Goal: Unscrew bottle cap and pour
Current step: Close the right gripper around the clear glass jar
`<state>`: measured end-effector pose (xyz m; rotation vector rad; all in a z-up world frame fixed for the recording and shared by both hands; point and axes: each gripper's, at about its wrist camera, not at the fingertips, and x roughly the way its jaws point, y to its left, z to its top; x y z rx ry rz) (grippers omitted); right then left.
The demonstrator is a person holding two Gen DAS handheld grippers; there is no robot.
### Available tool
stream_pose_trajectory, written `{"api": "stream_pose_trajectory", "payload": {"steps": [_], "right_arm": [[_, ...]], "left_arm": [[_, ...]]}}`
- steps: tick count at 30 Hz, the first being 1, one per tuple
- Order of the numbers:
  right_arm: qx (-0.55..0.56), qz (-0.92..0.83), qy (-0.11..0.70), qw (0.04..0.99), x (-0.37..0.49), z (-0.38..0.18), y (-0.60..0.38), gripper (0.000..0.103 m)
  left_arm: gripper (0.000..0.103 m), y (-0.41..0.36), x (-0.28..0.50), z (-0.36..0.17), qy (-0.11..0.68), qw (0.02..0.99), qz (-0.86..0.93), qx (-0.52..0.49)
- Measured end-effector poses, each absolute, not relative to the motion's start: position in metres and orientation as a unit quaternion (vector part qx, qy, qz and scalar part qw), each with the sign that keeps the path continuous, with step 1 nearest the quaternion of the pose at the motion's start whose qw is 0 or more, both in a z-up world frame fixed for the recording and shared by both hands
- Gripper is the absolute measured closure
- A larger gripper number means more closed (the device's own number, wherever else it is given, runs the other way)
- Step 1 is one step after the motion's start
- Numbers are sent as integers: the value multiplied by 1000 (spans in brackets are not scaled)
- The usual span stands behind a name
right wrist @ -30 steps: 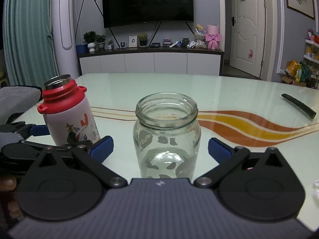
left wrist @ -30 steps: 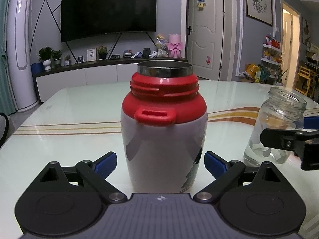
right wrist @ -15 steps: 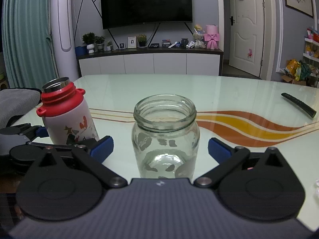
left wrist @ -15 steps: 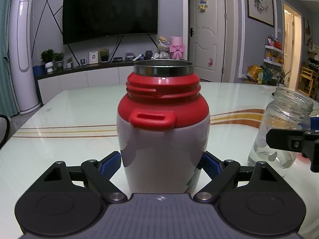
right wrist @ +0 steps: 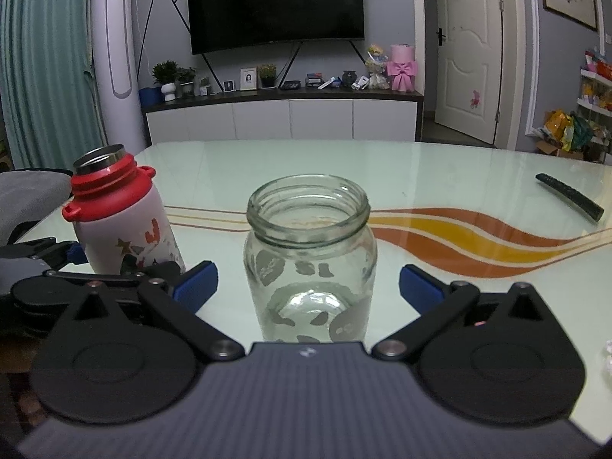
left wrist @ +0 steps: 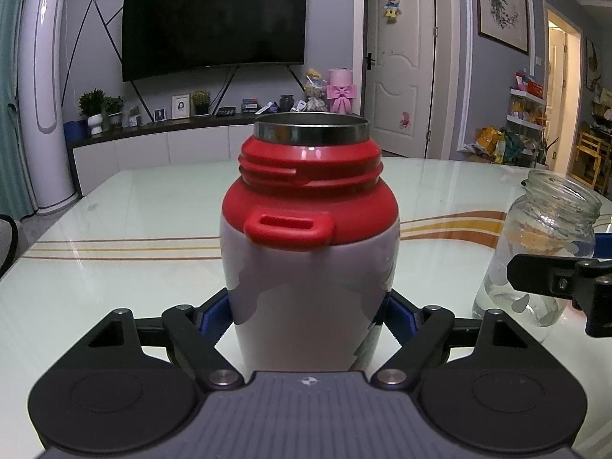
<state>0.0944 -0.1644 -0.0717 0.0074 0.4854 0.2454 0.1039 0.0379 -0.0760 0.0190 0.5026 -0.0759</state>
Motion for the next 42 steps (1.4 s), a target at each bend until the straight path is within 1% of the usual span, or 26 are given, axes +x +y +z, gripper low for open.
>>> {"api": "stream_pose_trajectory", "payload": {"steps": [20,22,24,27,29,33,39,42], "right_arm": [[25,113,263,958,102,-82,-170,1],[27,111,260,959,103,-83,-170,5],[26,110,257,960,104,-83,-170,7],[23,113,254,960,104,-85,-169,14],[20,114,255,960,105,-86,-168,16],[16,118,257,959,102,-89,-166,30],[13,119,254,960,99,-89,-168,30],[12,117,256,959,99,-91,-170,22]], "left_arm": [[20,38,93,-75,248,968,-33,2],[20,38,93,-75,247,968,-33,4],[20,37,92,-76,247,968,-33,7],[20,37,92,-77,247,968,-31,6],[20,37,91,-77,247,968,-31,6],[20,36,92,-77,247,969,-29,6],[20,35,92,-74,247,969,-29,6],[20,34,92,-73,247,969,-28,6]]}}
